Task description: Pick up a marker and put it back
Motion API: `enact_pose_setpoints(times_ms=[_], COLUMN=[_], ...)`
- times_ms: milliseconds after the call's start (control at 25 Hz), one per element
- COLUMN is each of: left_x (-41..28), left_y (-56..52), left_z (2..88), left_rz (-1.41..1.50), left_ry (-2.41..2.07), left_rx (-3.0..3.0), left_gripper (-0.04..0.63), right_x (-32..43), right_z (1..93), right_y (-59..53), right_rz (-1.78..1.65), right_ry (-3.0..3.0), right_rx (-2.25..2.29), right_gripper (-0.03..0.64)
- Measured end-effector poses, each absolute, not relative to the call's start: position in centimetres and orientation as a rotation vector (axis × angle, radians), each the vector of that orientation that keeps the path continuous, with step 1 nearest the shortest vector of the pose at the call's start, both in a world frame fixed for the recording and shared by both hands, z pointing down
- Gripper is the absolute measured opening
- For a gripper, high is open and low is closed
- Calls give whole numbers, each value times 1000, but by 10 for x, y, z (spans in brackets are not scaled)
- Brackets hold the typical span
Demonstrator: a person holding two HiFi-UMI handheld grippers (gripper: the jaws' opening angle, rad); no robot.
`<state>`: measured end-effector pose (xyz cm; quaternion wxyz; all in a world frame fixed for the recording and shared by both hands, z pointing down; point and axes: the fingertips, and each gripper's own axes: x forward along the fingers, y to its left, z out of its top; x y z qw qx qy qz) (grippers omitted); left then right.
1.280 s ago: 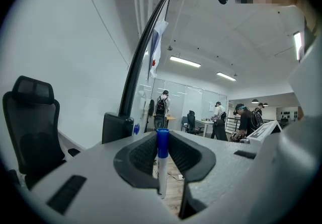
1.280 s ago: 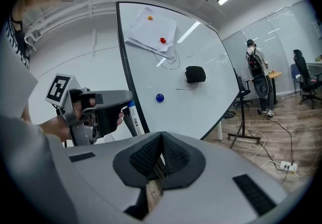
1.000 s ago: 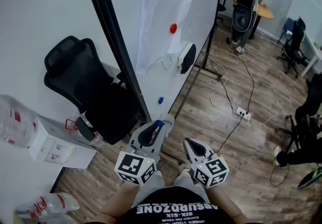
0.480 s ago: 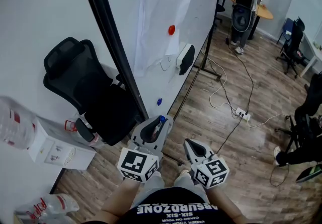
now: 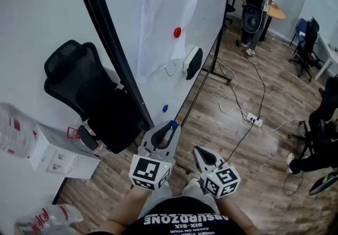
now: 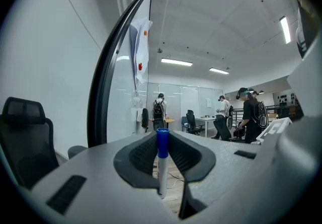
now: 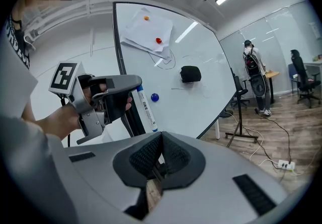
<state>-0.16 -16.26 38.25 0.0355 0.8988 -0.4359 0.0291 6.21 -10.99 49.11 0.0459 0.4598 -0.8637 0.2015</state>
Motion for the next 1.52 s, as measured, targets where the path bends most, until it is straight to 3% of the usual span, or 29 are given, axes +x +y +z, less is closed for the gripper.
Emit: enact_pose_setpoints(times_ms=[1520], left_x=[30], left_y=[-208], left_z=[475], left_rz=[501], left_ry=[-1423], left_rx=[2693], left_gripper=[67], right_x=[73], right_z=[500], right_y=[-179], right_rz=[632], right_ry=[-2653], right_rx=[1297], right_gripper=[-3])
